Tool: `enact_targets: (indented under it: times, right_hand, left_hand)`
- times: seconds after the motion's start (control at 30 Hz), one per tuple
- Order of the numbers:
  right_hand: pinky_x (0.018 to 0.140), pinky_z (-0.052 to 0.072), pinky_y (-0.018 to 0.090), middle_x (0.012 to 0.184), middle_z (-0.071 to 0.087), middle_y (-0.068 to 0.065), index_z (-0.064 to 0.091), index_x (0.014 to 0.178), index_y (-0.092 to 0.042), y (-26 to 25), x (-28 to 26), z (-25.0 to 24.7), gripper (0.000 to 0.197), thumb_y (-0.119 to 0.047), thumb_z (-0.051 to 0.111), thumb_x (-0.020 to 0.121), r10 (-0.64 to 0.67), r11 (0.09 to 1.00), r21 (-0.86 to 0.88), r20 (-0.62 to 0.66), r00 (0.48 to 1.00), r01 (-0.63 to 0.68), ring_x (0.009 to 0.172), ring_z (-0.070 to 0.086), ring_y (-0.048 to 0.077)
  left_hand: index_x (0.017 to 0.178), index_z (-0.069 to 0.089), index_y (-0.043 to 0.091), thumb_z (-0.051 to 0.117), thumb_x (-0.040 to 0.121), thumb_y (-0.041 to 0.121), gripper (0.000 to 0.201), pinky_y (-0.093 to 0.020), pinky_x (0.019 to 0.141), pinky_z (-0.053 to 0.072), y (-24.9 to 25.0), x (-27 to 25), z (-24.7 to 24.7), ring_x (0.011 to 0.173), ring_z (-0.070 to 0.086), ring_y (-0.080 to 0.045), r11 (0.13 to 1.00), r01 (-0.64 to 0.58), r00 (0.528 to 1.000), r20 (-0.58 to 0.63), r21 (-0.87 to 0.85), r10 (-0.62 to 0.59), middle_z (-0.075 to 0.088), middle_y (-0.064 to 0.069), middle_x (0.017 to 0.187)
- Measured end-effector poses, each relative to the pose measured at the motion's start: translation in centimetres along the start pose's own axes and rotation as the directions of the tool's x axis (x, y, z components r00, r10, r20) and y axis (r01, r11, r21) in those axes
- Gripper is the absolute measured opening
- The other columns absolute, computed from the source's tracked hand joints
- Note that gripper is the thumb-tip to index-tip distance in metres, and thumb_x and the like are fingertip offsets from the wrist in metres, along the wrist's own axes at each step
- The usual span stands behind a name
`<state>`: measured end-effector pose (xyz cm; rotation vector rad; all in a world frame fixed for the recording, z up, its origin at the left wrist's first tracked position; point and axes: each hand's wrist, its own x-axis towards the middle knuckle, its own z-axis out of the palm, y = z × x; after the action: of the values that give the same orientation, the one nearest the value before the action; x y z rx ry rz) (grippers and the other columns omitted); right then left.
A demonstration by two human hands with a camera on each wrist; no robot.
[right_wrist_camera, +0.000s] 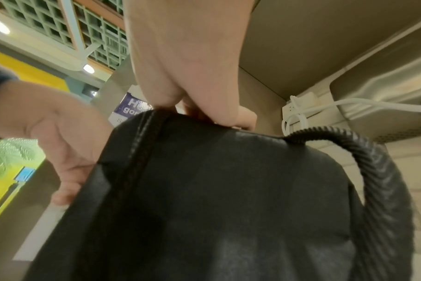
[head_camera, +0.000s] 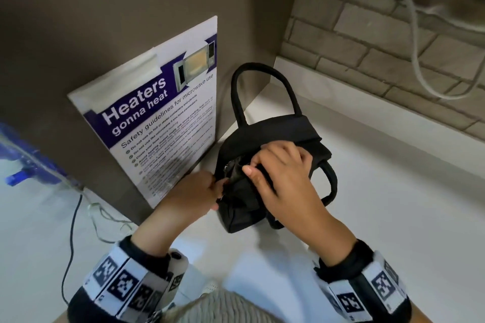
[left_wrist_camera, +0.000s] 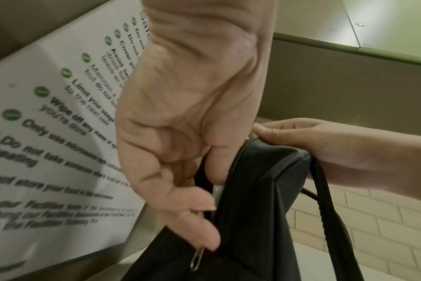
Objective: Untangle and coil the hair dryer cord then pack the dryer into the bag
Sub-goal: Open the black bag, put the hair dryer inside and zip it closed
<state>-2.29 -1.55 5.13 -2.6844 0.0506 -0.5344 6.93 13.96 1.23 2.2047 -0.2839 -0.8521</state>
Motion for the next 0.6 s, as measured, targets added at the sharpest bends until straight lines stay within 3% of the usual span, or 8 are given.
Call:
enact_targets:
  times: [0.07, 0.17, 0.33, 0.43, 0.6]
  right_hand:
    - [0.094, 0.025, 0.033, 0.092, 0.056, -0.009, 0.055, 0.085, -0.021, -0.3, -0.2, 0.0, 0.026, -0.04, 0.041, 0.095, -0.011, 0.998, 0.057, -0.007, 1.0, 0.012, 0.105, 0.048, 0.015]
    - [0.094, 0.026, 0.033, 0.092, 0.055, -0.009, 0.054, 0.085, -0.02, -0.7, -0.6, 0.2, 0.024, -0.037, 0.041, 0.095, -0.027, 0.995, 0.093, -0.011, 1.0, 0.027, 0.102, 0.047, 0.012]
    - [0.095, 0.028, 0.035, 0.092, 0.055, -0.01, 0.054, 0.086, -0.021, -0.8, -1.2, 0.2, 0.022, -0.035, 0.041, 0.096, -0.009, 0.996, 0.088, -0.012, 1.0, 0.01, 0.101, 0.048, 0.012]
    - [0.095, 0.027, 0.033, 0.091, 0.054, -0.011, 0.053, 0.085, -0.022, -0.9, -1.4, 0.0, 0.022, -0.036, 0.04, 0.096, 0.002, 0.995, 0.099, -0.017, 1.0, 0.0, 0.101, 0.047, 0.01]
    - [0.096, 0.026, 0.032, 0.091, 0.054, -0.01, 0.054, 0.085, -0.021, -0.9, -1.5, 0.0, 0.022, -0.037, 0.042, 0.095, 0.015, 0.993, 0.121, -0.019, 1.0, -0.013, 0.101, 0.047, 0.01]
  left_hand:
    - [0.1, 0.059, 0.003, 0.049, 0.096, 0.033, 0.033, -0.034, 0.068, 0.053, -0.2, -0.1, -0.1, 0.086, 0.071, -0.026, 0.999, 0.007, 1.0, 0.014, -0.051, -0.006, 0.07, -0.011, 0.1]
    - [0.097, 0.062, 0.007, 0.051, 0.095, 0.035, 0.029, -0.023, 0.058, 0.048, -0.4, -0.3, 0.1, 0.081, 0.073, -0.018, 0.991, 0.081, 0.993, 0.094, -0.105, -0.071, 0.072, -0.007, 0.098]
    - [0.085, 0.062, 0.012, 0.057, 0.091, 0.032, 0.022, -0.02, 0.055, 0.038, -1.2, 0.0, 0.2, 0.06, 0.065, -0.007, 0.96, 0.158, 0.975, 0.191, -0.233, -0.114, 0.066, 0.0, 0.078]
    - [0.083, 0.061, 0.013, 0.057, 0.094, 0.031, 0.022, -0.019, 0.053, 0.033, -1.5, 0.1, -0.1, 0.06, 0.057, -0.008, 0.913, 0.199, 0.952, 0.292, -0.355, -0.094, 0.058, 0.003, 0.064]
    - [0.099, 0.062, 0.009, 0.065, 0.088, 0.028, 0.022, -0.02, 0.055, 0.041, -2.4, 0.2, -0.4, 0.073, 0.064, -0.012, 0.861, 0.231, 0.942, 0.325, -0.453, -0.082, 0.071, -0.003, 0.085]
